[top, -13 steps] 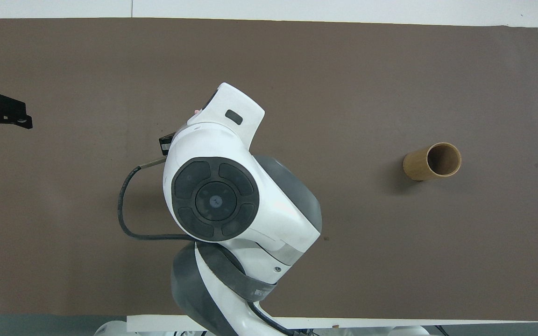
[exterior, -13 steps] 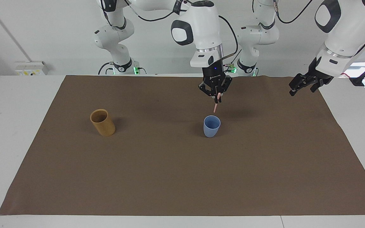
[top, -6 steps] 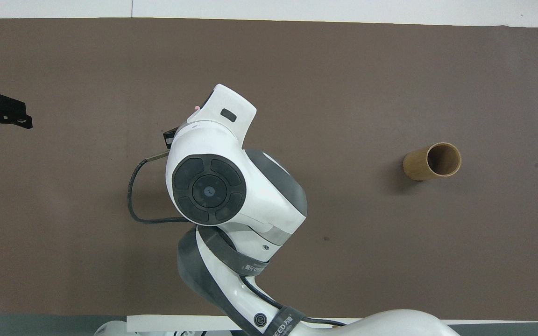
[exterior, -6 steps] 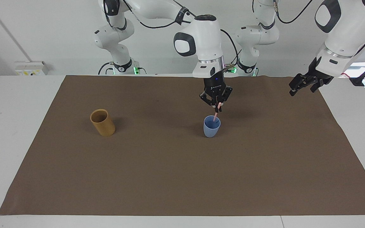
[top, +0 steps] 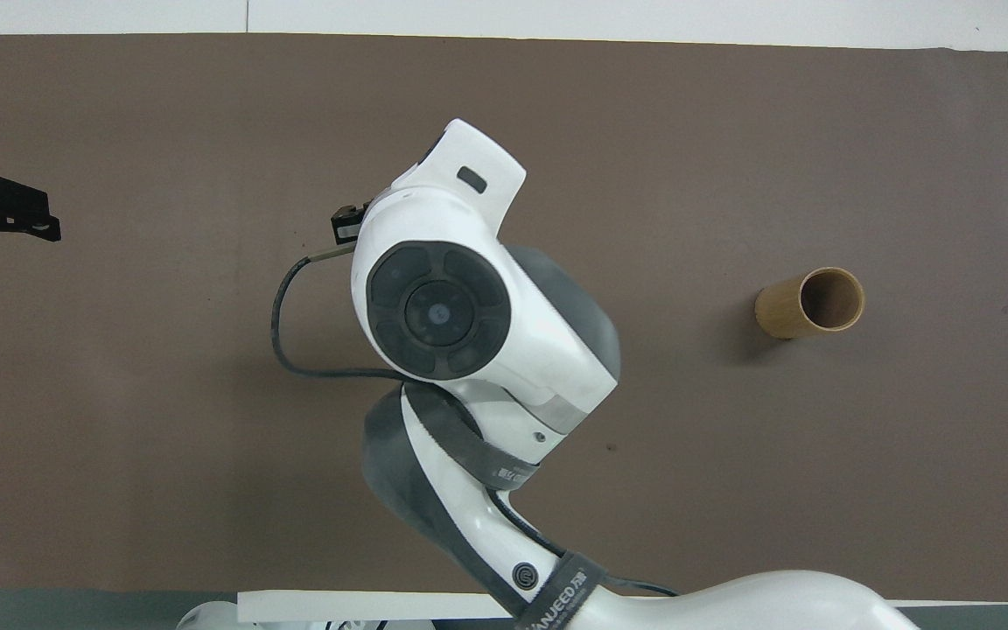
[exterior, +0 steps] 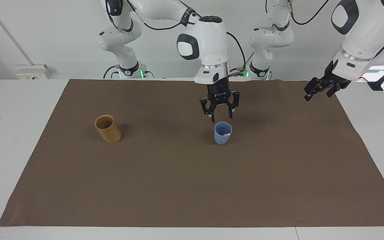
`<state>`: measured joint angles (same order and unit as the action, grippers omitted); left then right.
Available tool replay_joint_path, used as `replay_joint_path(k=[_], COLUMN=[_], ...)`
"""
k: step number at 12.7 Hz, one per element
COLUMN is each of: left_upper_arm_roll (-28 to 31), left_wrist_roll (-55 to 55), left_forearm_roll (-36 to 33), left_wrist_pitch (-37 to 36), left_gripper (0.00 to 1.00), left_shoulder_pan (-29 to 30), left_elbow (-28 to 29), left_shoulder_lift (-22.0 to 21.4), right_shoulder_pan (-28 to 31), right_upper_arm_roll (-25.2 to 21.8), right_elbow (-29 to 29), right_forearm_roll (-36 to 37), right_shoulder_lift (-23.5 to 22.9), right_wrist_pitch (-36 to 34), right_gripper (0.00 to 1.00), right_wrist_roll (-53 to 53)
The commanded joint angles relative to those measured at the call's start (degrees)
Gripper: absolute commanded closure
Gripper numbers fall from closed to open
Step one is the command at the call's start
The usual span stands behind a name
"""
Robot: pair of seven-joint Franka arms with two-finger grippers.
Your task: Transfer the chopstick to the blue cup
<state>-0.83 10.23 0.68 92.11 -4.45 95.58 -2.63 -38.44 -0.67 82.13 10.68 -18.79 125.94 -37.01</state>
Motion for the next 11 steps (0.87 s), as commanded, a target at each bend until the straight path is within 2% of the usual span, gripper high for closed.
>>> replay_joint_path(k=[1, 4, 7, 10, 11], left_upper_arm_roll=[0.2, 0.2, 0.2, 0.2, 0.2], left_wrist_roll=[-0.6, -0.6, -0.6, -0.6, -0.6], left_forearm_roll=[0.0, 0.0, 0.0, 0.0, 0.0], left_wrist_pitch=[-1.0, -1.0, -1.0, -1.0, -1.0], left_gripper=[0.0, 0.0, 0.0, 0.0, 0.0], left_shoulder_pan=[-0.2, -0.2, -0.2, -0.2, -0.2], left_elbow=[-0.3, -0.3, -0.3, -0.3, -0.3], left_shoulder_lift=[-0.1, -0.1, -0.1, -0.2, -0.1], right_shoulder_pan=[6.2, 15.3, 25.9, 37.4, 40.7], right_upper_arm_roll=[1.0, 0.8, 0.7, 0.6, 0.7], right_elbow=[-1.7, -1.7, -2.2, -2.5, -2.5], right_forearm_roll=[0.5, -6.2, -6.7, -9.0, -8.8], right_shoulder_lift=[4.2, 10.0, 14.9, 17.0, 17.0], right_wrist_pitch=[-5.9, -17.4, -33.3, -47.1, -48.6], right_gripper=[0.01, 0.01, 0.01, 0.01, 0.01], right_wrist_roll=[0.6, 7.4, 22.2, 35.4, 38.8])
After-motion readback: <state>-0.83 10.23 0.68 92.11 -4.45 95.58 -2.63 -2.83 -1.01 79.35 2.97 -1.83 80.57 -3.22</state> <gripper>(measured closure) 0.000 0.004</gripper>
